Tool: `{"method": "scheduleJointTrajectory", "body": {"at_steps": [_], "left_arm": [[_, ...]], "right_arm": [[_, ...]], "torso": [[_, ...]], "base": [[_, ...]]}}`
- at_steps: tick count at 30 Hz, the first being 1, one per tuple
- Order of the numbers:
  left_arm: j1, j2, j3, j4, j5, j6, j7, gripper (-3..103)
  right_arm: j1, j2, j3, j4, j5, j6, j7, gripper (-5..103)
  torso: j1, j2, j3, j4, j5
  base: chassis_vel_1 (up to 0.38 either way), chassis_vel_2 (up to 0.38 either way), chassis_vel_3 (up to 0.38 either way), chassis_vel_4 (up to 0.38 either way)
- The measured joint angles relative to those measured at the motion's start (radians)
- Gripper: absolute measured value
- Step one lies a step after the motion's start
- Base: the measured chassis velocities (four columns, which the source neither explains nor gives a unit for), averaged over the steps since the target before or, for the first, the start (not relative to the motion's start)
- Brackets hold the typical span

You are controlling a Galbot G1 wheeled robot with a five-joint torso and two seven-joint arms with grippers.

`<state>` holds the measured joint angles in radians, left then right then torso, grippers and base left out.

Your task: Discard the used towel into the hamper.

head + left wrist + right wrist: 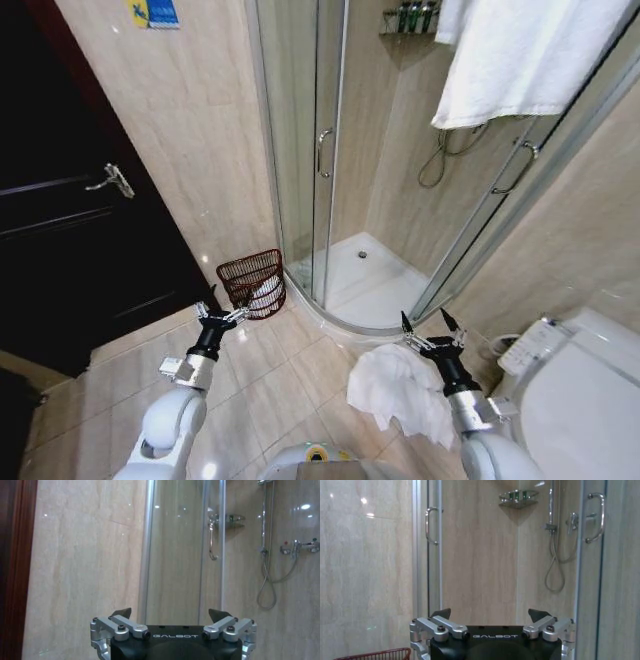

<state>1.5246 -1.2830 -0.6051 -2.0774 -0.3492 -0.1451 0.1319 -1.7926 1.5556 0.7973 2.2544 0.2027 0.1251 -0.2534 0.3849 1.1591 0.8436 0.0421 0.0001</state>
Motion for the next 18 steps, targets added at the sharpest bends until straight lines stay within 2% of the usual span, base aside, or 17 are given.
{"method": "scheduleJointTrajectory", "body": {"at_steps": [18], "left_arm": [[-0.002,-0.003,0.001,-0.003,-0.004,0.000,0.001,100]], "right_arm": [[-0.002,0.000,0.004,0.003,0.005,0.004,0.001,100]], "torso": [[0.000,0.000,0.000,0.0000,0.0000]], "base": [[-0.094,-0.081,0.080,0.096]]}}
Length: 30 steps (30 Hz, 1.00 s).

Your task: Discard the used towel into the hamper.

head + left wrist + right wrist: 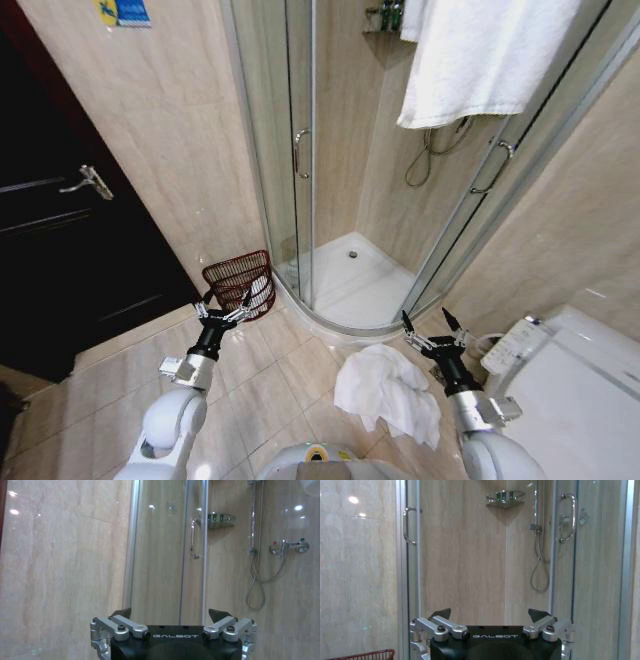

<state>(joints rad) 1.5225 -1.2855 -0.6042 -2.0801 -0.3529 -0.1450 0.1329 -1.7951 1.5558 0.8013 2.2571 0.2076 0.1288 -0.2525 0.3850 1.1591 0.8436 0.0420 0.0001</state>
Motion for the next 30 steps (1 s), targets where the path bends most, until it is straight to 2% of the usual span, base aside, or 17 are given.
{"method": "scheduleJointTrajectory", "body": {"at_steps": [24,30], "left_arm": [[0.001,-0.005,-0.003,-0.003,0.012,0.013,-0.004,100],[-0.003,-0.005,-0.003,-0.003,-0.002,0.006,0.001,100]], "right_arm": [[-0.001,-0.003,-0.002,0.000,-0.008,-0.002,0.015,100],[-0.002,-0.003,-0.004,0.000,-0.013,-0.003,0.015,100]], "torso": [[0.000,0.001,0.001,0.0001,-0.0001],[0.014,0.029,0.015,-0.0001,-0.0001]], "base": [[-0.051,-0.062,0.060,0.056],[0.000,0.000,0.000,0.000]]}}
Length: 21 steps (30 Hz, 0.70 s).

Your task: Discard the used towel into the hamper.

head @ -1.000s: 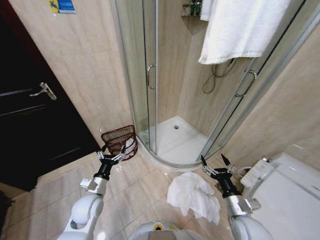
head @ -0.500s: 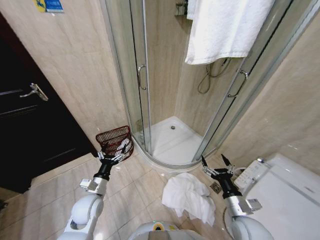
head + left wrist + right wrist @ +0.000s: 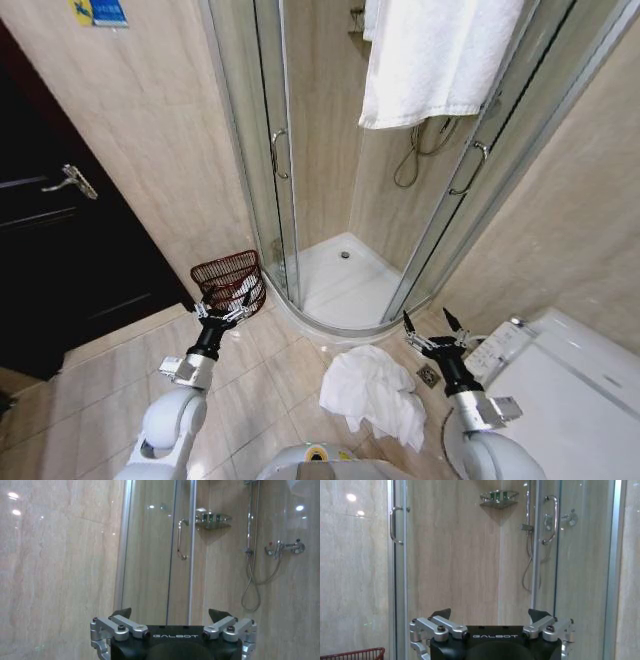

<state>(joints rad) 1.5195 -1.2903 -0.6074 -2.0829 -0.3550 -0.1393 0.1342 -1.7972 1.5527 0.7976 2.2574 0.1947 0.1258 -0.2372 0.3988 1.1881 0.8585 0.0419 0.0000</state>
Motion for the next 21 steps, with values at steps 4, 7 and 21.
{"method": "scheduleJointTrajectory", "body": {"at_steps": [4,7,21], "left_arm": [[-0.002,-0.001,0.001,0.000,0.000,0.000,0.005,100],[-0.002,-0.002,0.002,0.000,0.000,0.000,0.007,100],[-0.004,-0.001,0.000,-0.002,0.000,0.000,0.007,100]], "right_arm": [[0.003,-0.002,0.000,0.000,-0.001,-0.002,0.001,100],[0.004,-0.004,0.000,0.001,-0.001,-0.004,0.001,100],[0.004,-0.005,0.000,0.001,-0.001,-0.003,0.002,100]], "torso": [[0.010,0.021,0.012,0.0001,0.0000],[0.017,0.037,0.020,0.0001,0.0000],[0.055,0.117,0.062,0.0001,0.0000]], "base": [[0.000,0.000,0.000,0.000],[0.000,0.000,0.000,0.000],[0.000,0.000,0.000,0.000]]}}
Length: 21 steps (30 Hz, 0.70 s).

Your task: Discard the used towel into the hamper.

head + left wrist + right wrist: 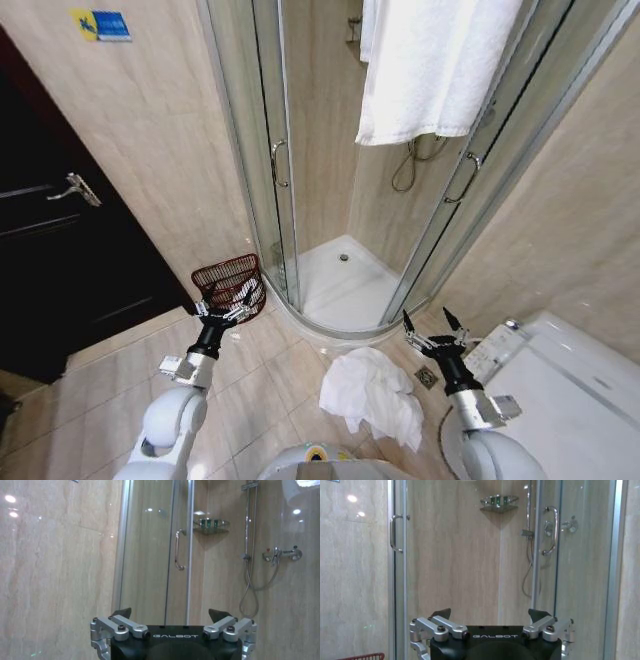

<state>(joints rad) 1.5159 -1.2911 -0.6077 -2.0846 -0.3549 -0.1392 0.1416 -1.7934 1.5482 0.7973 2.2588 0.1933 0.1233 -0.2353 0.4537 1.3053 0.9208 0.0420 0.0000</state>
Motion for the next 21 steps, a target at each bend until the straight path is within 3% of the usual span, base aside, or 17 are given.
{"method": "scheduleJointTrajectory", "body": {"at_steps": [21], "left_arm": [[0.001,-0.002,-0.002,-0.003,0.001,-0.002,-0.003,100]], "right_arm": [[-0.001,-0.001,0.004,0.004,0.003,0.003,-0.001,100]], "torso": [[0.060,0.128,0.068,0.0000,0.0001]], "base": [[0.000,0.000,0.000,0.000]]}}
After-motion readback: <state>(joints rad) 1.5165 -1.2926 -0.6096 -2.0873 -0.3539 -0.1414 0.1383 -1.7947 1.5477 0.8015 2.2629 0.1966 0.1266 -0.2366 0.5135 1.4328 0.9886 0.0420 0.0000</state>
